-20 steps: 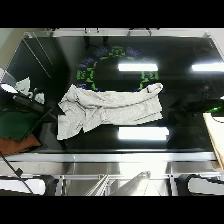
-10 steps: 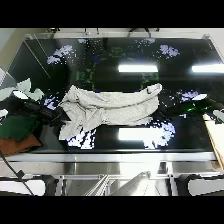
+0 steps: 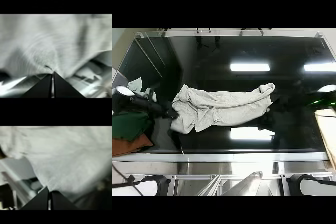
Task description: Fold the shirts.
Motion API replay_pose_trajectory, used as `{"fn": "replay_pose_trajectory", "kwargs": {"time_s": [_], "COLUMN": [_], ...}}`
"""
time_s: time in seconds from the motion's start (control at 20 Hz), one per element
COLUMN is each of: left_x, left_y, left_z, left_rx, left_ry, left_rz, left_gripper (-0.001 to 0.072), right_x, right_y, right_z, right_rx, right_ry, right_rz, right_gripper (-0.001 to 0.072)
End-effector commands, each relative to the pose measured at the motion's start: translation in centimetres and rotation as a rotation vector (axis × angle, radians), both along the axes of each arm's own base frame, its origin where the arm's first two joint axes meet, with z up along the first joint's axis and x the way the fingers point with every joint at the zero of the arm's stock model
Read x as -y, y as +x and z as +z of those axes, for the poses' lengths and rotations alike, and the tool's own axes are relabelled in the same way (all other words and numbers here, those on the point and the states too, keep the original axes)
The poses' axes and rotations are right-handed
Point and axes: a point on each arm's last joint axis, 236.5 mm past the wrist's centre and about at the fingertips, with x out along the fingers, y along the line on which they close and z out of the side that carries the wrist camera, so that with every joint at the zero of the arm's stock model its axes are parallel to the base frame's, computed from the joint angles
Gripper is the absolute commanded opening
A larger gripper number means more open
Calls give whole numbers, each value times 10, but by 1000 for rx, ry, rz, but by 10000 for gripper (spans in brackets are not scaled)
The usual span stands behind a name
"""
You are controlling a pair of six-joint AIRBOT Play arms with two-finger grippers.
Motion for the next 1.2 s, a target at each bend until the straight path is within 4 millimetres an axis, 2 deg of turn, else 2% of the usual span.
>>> {"fn": "replay_pose_trajectory", "kwargs": {"time_s": [0.0, 0.1, 0.2, 0.3, 0.35, 0.4, 0.5, 0.6, 0.7, 0.8, 0.85, 0.9, 1.0, 1.1, 1.15], "left_x": [41, 54, 68, 70, 62, 49, 21, 8, 0, 0, 1, 1, 8, 19, 22], "left_y": [22, 16, -14, -52, -68, -86, -114, -133, -139, -136, -128, -113, -76, -22, 8], "left_z": [151, 255, 350, 433, 469, 501, 537, 546, 547, 551, 545, 532, 501, 463, 436], "left_rx": [396, 675, 933, 1221, 1356, 1481, 1618, 1646, 1648, 1661, 1638, 1589, 1482, 1368, 1296], "left_ry": [-207, -239, -248, -152, -72, 35, 248, 407, 507, 481, 441, 391, 277, 167, 151], "left_rz": [-58, -73, -106, -98, -54, 15, 145, 211, 252, 246, 221, 169, 44, -48, -82], "left_gripper": [20, 20, 20, 20, 21, 21, 22, 22, 22, 22, 22, 22, 22, 22, 22], "right_x": [-4, 4, 6, 11, 19, 30, 47, 42, 37, 43, 46, 50, 51, 41, 34], "right_y": [-7, -17, -44, -86, -103, -111, -122, -138, -147, -143, -133, -118, -83, -49, -34], "right_z": [151, 230, 311, 394, 431, 454, 481, 493, 500, 502, 493, 478, 433, 378, 350], "right_rx": [306, 525, 761, 1076, 1235, 1333, 1450, 1520, 1584, 1589, 1565, 1506, 1345, 1192, 1106], "right_ry": [247, 301, 384, 467, 472, 438, 326, 288, 276, 260, 223, 169, 81, 35, 34], "right_rz": [-5, -55, -89, -126, -197, -297, -472, -499, -486, -517, -520, -520, -482, -396, -360], "right_gripper": [17, 17, 17, 17, 17, 18, 17, 17, 17, 17, 17, 17, 18, 17, 17]}}
